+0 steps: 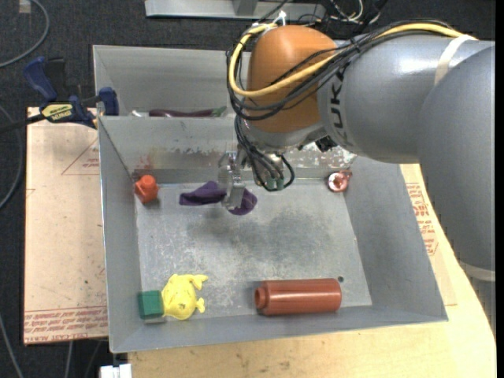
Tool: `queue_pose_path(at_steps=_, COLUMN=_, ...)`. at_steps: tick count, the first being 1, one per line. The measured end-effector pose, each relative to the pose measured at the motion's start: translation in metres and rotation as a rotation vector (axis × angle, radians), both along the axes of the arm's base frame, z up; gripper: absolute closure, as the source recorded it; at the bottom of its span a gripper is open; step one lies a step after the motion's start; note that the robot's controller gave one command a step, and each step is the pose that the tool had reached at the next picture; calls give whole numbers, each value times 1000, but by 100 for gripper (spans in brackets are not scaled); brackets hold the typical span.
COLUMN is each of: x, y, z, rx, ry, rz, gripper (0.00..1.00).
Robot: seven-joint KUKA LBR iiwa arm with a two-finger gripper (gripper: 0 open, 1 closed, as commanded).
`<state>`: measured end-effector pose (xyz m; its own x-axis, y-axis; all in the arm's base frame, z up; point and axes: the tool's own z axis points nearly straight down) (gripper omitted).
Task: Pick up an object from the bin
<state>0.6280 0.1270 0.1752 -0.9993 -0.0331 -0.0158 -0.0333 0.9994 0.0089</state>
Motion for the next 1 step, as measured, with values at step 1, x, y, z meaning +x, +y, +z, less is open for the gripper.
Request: queue_pose_path(at_steps=1, x=-2, y=-1, z=44, rx=0, ry=7, rz=-22, gripper=100)
